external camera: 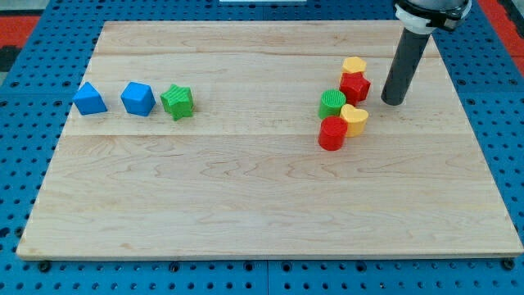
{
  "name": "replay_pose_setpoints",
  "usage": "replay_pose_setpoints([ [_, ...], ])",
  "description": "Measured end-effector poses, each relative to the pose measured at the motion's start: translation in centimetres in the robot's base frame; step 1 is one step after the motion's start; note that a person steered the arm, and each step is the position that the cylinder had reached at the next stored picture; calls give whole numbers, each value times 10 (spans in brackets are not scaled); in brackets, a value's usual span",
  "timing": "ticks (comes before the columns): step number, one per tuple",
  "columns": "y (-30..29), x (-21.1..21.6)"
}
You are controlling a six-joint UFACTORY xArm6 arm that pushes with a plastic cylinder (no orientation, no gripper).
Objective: Move the red star diagonal to the red circle
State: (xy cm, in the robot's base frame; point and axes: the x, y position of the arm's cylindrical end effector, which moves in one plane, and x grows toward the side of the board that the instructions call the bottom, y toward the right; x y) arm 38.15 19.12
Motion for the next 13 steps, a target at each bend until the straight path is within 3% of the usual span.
replay_pose_setpoints([
  [5,-30,0],
  [6,-75,-25],
  [9,-39,-51],
  [10,-98,-69],
  [11,-151,-69],
  [13,-119,-20],
])
